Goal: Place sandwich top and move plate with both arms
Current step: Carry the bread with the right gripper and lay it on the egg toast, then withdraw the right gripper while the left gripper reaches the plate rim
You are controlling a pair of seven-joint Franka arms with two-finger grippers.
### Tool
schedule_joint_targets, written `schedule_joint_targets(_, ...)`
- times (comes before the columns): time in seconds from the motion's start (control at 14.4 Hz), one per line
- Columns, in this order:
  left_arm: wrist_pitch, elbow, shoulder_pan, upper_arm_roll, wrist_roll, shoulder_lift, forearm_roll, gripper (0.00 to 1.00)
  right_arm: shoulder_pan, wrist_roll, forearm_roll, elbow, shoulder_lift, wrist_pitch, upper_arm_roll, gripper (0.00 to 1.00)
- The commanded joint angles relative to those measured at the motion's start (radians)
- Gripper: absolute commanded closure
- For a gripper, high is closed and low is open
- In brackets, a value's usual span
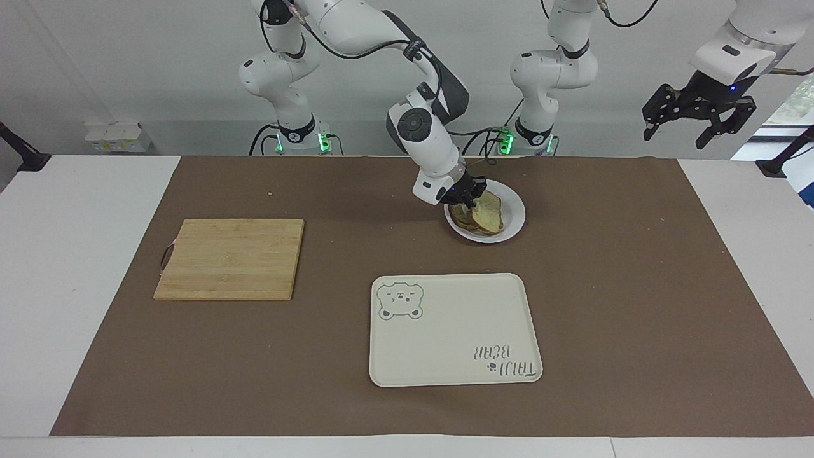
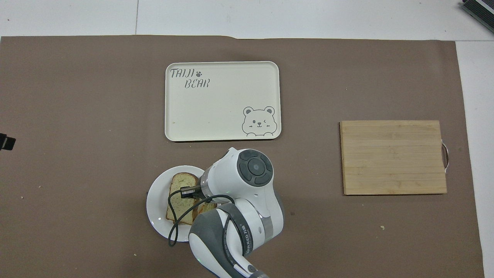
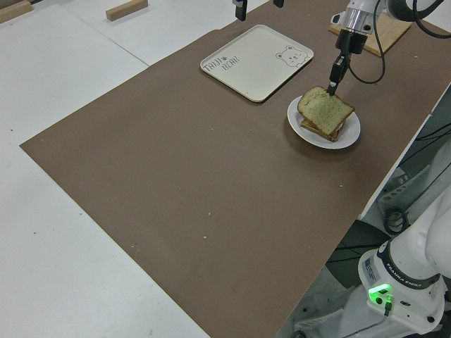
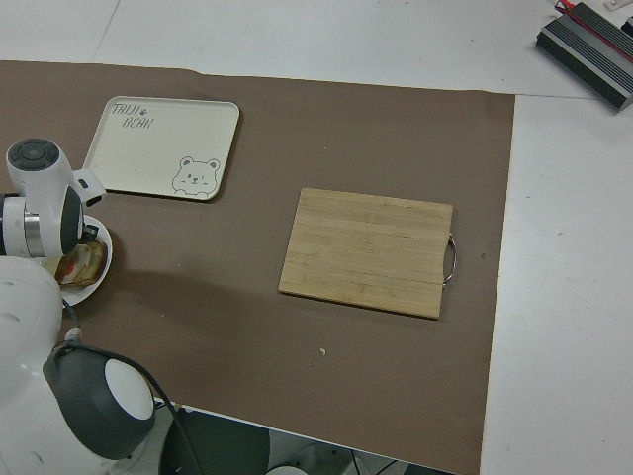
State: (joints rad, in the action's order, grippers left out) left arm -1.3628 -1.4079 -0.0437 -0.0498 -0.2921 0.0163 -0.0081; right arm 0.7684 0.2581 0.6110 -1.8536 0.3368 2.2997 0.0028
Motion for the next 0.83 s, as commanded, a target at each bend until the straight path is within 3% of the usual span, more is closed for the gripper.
schedule_joint_targets(0.0,0.001,-0.032,0.010,0.005,-0.012,0.028,0.008,0.00,-0.012,-0.040,0.023,0.004,0.013,0.021,0.008,0.44)
schedule_joint_targets(0.07,0.001,-0.032,0.008,0.005,-0.012,0.028,0.008,0.00,-0.012,-0.034,0.015,0.007,0.013,0.021,0.006,0.00)
schedule_joint_targets(0.28,0.001,-0.032,0.010,0.005,-0.012,0.028,0.008,0.00,-0.014,-0.030,-0.041,0.019,0.019,0.024,-0.003,0.00)
schedule_joint_targets(0.49,0.004,-0.032,0.008,0.005,-0.004,0.028,0.008,0.00,-0.055,-0.025,-0.262,0.022,0.008,0.023,-0.007,0.00)
schedule_joint_targets(0.76,0.007,-0.032,0.005,0.005,-0.004,0.028,0.008,0.00,-0.136,-0.028,-0.405,0.028,-0.045,0.008,-0.012,0.00)
